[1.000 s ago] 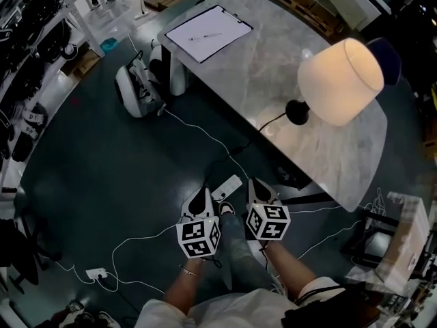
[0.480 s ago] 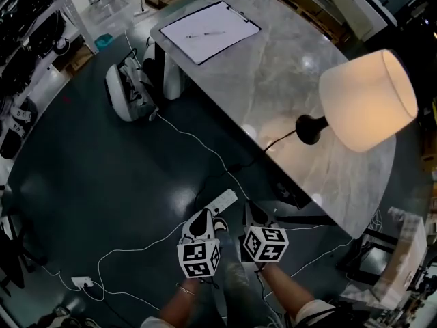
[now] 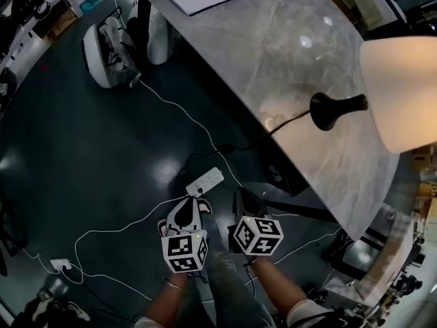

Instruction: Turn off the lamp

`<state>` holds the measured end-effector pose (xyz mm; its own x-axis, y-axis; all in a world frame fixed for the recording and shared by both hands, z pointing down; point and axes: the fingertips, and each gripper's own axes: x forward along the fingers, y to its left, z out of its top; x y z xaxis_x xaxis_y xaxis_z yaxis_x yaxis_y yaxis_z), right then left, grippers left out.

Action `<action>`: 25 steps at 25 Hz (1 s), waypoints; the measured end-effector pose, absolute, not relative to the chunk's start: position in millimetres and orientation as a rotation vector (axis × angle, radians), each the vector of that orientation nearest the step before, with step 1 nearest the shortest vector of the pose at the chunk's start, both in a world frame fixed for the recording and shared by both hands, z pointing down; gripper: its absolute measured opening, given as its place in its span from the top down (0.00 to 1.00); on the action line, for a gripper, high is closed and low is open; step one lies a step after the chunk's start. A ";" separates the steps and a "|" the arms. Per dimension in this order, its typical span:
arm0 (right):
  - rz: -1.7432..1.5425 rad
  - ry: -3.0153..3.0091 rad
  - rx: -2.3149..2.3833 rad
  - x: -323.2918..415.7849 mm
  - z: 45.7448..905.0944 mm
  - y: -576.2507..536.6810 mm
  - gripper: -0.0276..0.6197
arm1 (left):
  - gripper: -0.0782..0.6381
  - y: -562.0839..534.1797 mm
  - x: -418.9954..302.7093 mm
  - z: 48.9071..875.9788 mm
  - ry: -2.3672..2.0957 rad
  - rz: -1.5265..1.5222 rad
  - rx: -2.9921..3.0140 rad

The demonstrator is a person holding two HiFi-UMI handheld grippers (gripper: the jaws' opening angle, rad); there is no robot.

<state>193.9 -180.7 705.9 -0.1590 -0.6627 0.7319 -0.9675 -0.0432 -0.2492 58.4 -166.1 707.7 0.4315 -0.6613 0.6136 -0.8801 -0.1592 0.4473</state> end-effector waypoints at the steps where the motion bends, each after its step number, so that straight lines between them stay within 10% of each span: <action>1: 1.053 -1.847 1.711 193.6 712.6 -182.6 0.96 | 0.90 -167.9 59.0 713.8 -1.309 0.349 1.893; 25: 0.992 -1.954 1.530 188.1 768.6 -241.3 0.87 | 0.90 -187.3 66.3 750.3 -1.322 0.374 1.877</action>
<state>188.1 -241.3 768.6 -0.2723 -0.6241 0.7324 -0.9596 0.1195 -0.2549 66.3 -187.3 750.3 0.4121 -0.6558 0.6325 -0.8900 -0.1409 0.4337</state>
